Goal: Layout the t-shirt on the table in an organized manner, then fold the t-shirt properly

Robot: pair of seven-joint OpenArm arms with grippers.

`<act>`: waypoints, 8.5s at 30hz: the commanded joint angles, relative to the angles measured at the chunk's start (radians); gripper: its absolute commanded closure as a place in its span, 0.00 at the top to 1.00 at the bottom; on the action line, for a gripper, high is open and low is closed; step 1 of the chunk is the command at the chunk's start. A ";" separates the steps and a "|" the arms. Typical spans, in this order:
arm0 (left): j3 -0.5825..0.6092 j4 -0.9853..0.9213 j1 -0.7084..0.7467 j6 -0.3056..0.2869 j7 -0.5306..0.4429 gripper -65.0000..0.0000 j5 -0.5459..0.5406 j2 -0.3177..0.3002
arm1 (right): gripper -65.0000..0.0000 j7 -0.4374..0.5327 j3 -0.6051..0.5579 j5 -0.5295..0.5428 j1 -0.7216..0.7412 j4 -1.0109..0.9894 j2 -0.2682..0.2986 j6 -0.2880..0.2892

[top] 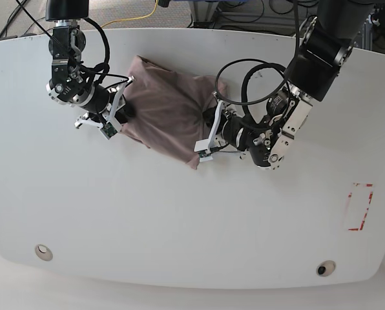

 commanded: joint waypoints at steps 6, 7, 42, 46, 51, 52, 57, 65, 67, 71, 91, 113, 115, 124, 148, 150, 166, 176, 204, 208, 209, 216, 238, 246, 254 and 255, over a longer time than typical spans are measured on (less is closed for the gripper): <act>0.147 -0.081 -0.153 0.000 -0.136 0.07 -0.024 0.020 | 0.19 0.020 0.058 0.005 -0.121 0.089 -0.072 0.002; 0.156 -0.092 -0.163 0.000 -0.149 0.07 -0.024 0.020 | 0.19 0.020 0.061 0.005 -0.129 0.097 -0.075 0.002; -0.088 0.433 0.181 0.000 -0.109 0.07 -0.169 -0.221 | 0.20 -0.075 0.029 0.007 0.031 0.217 -0.105 0.002; -0.085 0.433 0.218 0.002 -0.109 0.07 -0.122 -0.218 | 0.19 -0.068 0.001 0.005 0.041 0.160 -0.104 0.002; -0.083 0.394 0.230 -0.005 -0.109 0.07 0.031 -0.164 | 0.19 -0.023 -0.006 0.005 0.034 0.109 -0.104 0.002; -0.083 0.379 0.229 -0.005 -0.109 0.07 0.060 -0.156 | 0.19 -0.015 -0.006 0.005 0.031 0.100 -0.105 0.002; -0.082 0.270 0.190 -0.011 -0.112 0.07 0.195 -0.093 | 0.19 0.011 -0.006 0.005 0.008 0.062 -0.105 0.002; -0.016 0.077 0.063 -0.050 -0.202 0.07 0.338 -0.010 | 0.19 0.040 -0.006 0.007 -0.066 0.060 -0.105 0.002; 0.000 0.051 0.045 -0.050 -0.221 0.07 0.355 0.002 | 0.19 0.041 -0.006 0.010 -0.080 0.060 -0.105 0.002; 0.006 0.031 0.015 -0.050 -0.222 0.07 0.361 0.017 | 0.19 0.041 -0.006 0.015 -0.103 0.077 -0.105 0.002; -0.092 0.489 0.088 -0.050 -0.115 0.07 0.361 -0.078 | 0.19 0.021 0.041 0.005 -0.042 0.246 -0.067 0.002; 0.004 0.348 0.374 0.537 -0.653 0.07 0.691 0.254 | 0.20 0.005 0.328 0.005 0.070 0.260 0.057 0.002; 0.043 0.304 0.394 0.577 -0.693 0.07 0.763 0.280 | 0.20 0.005 0.328 0.005 0.069 0.260 0.057 0.002; 0.122 0.153 0.454 0.635 -0.810 0.07 0.843 0.298 | 0.20 0.005 0.328 0.005 0.055 0.260 0.050 0.002; -0.445 0.391 0.672 0.447 -0.738 0.07 0.663 -0.148 | 0.19 0.005 0.328 0.015 0.014 0.266 0.014 0.002; -0.516 0.411 0.700 0.402 -0.738 0.07 0.657 -0.173 | 0.19 0.005 0.327 0.015 0.014 0.266 0.014 0.002; -1.008 0.350 0.775 0.066 -0.738 0.07 0.658 -0.245 | 0.19 0.001 0.324 0.015 -0.037 0.274 0.013 0.002; -1.105 0.213 0.724 0.054 -0.742 0.07 0.657 -0.331 | 0.19 0.001 0.324 0.016 -0.049 0.275 0.013 0.002; -1.216 0.258 0.664 0.054 -0.856 0.06 0.652 -0.285 | 0.19 0.038 0.320 -0.001 -0.017 0.286 -0.024 0.002; -1.183 0.265 0.595 0.055 -0.942 0.06 0.652 -0.221 | 0.20 0.167 0.317 -0.070 -0.017 0.281 -0.078 0.002; -1.169 0.265 0.582 0.055 -0.963 0.06 0.652 -0.204 | 0.20 0.198 0.317 -0.102 -0.012 0.278 -0.101 0.002; -1.099 0.267 0.539 0.057 -1.071 0.06 0.655 -0.093 | 0.19 0.368 0.274 -0.300 0.011 0.229 -0.194 0.002; -0.870 0.456 0.800 0.246 -1.258 0.06 0.657 0.094 | 0.19 0.862 0.279 -0.338 -0.362 0.086 -0.190 -0.085; -0.870 0.586 1.059 0.244 -1.258 0.06 0.652 0.097 | 0.19 0.862 0.279 -0.179 -0.592 0.143 -0.180 -0.079; -0.870 0.669 1.346 0.244 -1.261 0.06 0.651 0.097 | 0.19 0.862 0.277 -0.104 -0.792 0.181 -0.168 -0.077; -0.870 0.672 1.383 0.244 -1.261 0.06 0.651 0.095 | 0.19 0.862 0.277 -0.096 -0.818 0.181 -0.168 -0.077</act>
